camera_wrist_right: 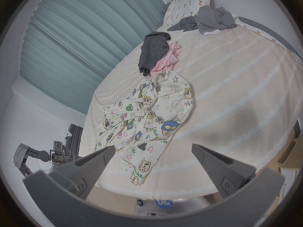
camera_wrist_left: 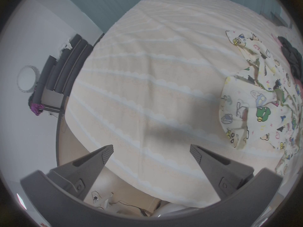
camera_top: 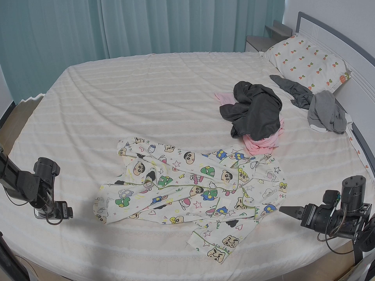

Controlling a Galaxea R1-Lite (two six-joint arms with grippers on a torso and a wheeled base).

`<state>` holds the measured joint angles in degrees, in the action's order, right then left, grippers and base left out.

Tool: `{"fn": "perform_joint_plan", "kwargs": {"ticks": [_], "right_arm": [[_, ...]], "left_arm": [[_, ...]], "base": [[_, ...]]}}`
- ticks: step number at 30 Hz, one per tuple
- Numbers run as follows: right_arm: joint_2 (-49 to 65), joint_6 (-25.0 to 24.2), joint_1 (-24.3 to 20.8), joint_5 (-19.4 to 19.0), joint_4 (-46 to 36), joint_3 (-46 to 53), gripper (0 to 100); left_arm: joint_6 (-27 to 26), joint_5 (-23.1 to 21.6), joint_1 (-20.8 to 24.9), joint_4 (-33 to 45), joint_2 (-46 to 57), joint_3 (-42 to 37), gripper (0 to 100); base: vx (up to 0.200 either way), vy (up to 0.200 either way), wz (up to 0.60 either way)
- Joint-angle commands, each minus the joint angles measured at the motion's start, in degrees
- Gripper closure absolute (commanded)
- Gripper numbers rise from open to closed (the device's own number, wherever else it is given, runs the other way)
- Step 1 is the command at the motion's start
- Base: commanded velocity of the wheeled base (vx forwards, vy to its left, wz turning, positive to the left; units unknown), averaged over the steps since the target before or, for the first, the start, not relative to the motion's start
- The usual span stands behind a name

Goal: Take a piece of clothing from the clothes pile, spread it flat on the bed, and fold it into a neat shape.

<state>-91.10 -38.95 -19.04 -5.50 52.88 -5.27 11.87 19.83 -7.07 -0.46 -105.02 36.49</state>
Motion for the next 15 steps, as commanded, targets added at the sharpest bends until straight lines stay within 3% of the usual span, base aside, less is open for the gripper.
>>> {"fn": "perform_joint_plan", "kwargs": {"ticks": [1,4,8,9,10,12,15], "right_arm": [[0.05,0.01,-0.03,-0.04,0.03,-0.01,0],[0.05,-0.07,-0.03,-0.13,0.03,-0.01,0],[-0.13,-0.25,-0.03,-0.39,0.03,0.17,0],[-0.13,-0.34,-0.03,-0.39,0.03,0.17,0],[-0.31,-0.34,-0.03,-0.48,0.03,0.17,0],[-0.39,-0.25,-0.12,-1.09,-0.06,0.08,0],[-0.31,-0.16,-0.82,-1.27,-0.06,0.08,0]], "left_arm": [[0.34,-3.57,-1.28,-0.15,1.75,-0.19,0],[0.96,-6.21,-0.84,-0.68,2.01,-0.10,0],[9.13,-15.09,3.20,-1.82,3.95,0.25,0],[9.48,-15.53,3.29,-1.82,4.12,0.25,0],[13.00,-20.80,5.49,-1.21,5.88,-0.01,0],[15.81,-25.20,8.92,-0.15,6.50,-0.45,0],[19.15,-25.72,12.34,0.02,6.06,-0.36,0]], "base": [[0.000,0.000,0.00],[0.000,0.000,0.00],[0.000,0.000,0.00],[0.000,0.000,0.00],[0.000,0.000,0.00],[0.000,0.000,0.00],[0.000,0.000,0.00]]}}
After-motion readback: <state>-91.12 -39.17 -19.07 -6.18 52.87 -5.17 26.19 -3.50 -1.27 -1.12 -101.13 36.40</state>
